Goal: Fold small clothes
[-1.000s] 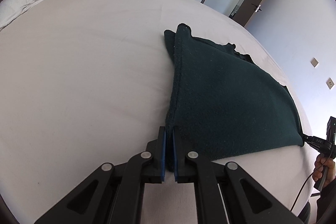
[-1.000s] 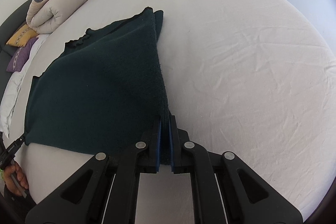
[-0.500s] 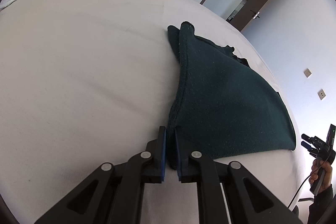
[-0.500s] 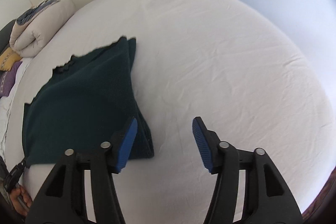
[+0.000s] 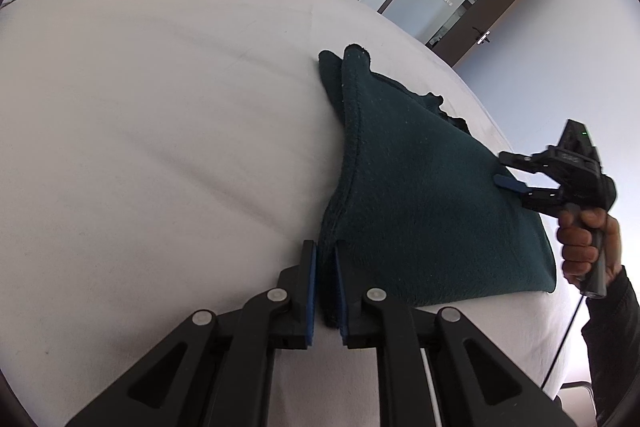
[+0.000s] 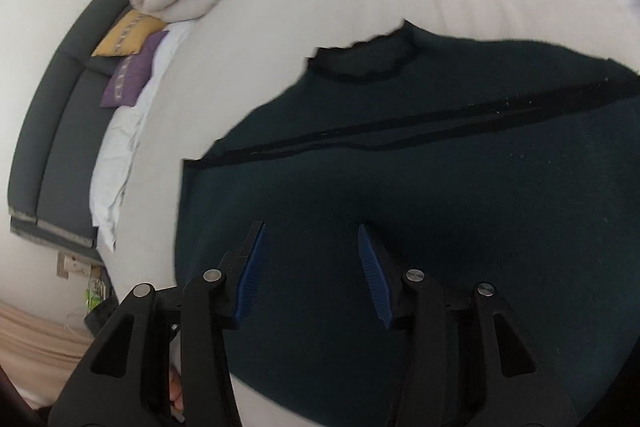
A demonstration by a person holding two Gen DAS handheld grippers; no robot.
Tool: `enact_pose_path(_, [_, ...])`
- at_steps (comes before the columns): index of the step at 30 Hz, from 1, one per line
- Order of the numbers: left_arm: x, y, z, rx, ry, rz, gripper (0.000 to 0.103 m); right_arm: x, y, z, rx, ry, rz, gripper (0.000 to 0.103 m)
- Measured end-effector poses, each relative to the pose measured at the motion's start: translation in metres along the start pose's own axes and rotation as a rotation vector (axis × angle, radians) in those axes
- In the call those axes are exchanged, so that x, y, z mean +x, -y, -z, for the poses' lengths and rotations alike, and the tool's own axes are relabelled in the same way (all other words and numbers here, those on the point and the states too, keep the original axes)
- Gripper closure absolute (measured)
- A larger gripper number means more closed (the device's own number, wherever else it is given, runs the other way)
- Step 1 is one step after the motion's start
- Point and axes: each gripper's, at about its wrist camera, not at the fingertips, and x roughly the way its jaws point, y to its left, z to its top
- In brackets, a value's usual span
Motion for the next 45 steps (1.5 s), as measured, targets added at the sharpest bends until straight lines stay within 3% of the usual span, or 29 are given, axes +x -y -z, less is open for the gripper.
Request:
enact_pose_path(1, [0.0,-0.001,0.0,-0.005,0.001,0.008,0.09,0.007,0.01,-0.008,0.011,0.03,0.029,0.065])
enact_pose_path(3, [0.001,-0.003,-0.001,-0.014,0.004,0.022,0.09,0.009,0.037,-0.024,0.102,0.104,-0.012,0.074])
enact_pose_path(4, [0.001,-0.003,-0.002,-0.017,0.004,0.027,0.09,0.005,0.05,-0.031,0.161,0.157,-0.025,0.074])
enact_pose_path(6, [0.002,-0.003,-0.003,-0.02,0.003,0.03,0.09,-0.007,0.068,-0.042,0.221,0.252,0.068,0.073])
enact_pose_path(10, [0.003,-0.002,-0.003,-0.023,0.005,0.034,0.089,-0.033,0.064,-0.037,0.203,0.292,0.081,0.069])
enact_pose_path(12, [0.004,-0.002,-0.003,-0.021,0.007,0.036,0.088,-0.034,0.041,-0.025,0.116,0.264,0.045,0.069])
enact_pose_path(15, [0.005,-0.001,-0.003,-0.02,0.008,0.036,0.088,-0.014,-0.001,-0.008,-0.009,0.153,-0.036,0.068])
enact_pose_path(17, [0.005,-0.001,-0.004,-0.022,0.009,0.04,0.088,0.009,-0.027,0.008,-0.046,0.099,-0.058,0.061])
enact_pose_path(19, [0.005,-0.002,-0.003,-0.026,0.01,0.046,0.088,0.023,-0.02,0.013,-0.001,0.086,-0.076,0.061])
enact_pose_path(22, [0.005,-0.003,-0.003,-0.031,0.01,0.053,0.087,0.022,0.011,0.016,0.077,0.134,-0.142,0.064])
enact_pose_path(24, [0.006,-0.004,-0.003,-0.035,0.01,0.057,0.087,0.003,0.031,0.02,0.102,0.197,-0.087,0.064])
enact_pose_path(26, [0.005,-0.006,-0.003,-0.038,0.009,0.063,0.087,-0.021,0.059,0.027,0.164,0.259,-0.092,0.064])
enact_pose_path(30, [0.003,-0.006,-0.002,-0.04,0.009,0.071,0.087,-0.091,0.103,0.052,0.25,0.434,0.081,0.061])
enact_pose_path(33, [0.003,-0.005,-0.002,-0.039,0.01,0.074,0.086,-0.132,0.12,0.077,0.279,0.522,0.259,0.048])
enact_pose_path(36, [0.003,-0.004,-0.002,-0.037,0.012,0.075,0.085,-0.144,0.126,0.097,0.256,0.497,0.415,0.045])
enact_pose_path(37, [0.003,-0.004,-0.001,-0.037,0.013,0.075,0.085,-0.144,0.132,0.104,0.246,0.469,0.431,0.045])
enact_pose_path(39, [0.003,-0.004,-0.001,-0.037,0.013,0.075,0.085,-0.135,0.136,0.115,0.221,0.407,0.385,0.045])
enact_pose_path(41, [0.003,-0.004,-0.001,-0.037,0.014,0.076,0.085,-0.126,0.133,0.124,0.182,0.385,0.378,0.053])
enact_pose_path(42, [0.004,-0.004,-0.001,-0.038,0.014,0.078,0.085,-0.121,0.13,0.127,0.162,0.381,0.401,0.074])
enact_pose_path(43, [0.003,-0.005,-0.001,-0.039,0.015,0.08,0.085,-0.127,0.135,0.134,0.163,0.371,0.424,0.083])
enact_pose_path(45, [0.003,-0.005,-0.001,-0.04,0.015,0.082,0.085,-0.128,0.141,0.139,0.199,0.382,0.42,0.092])
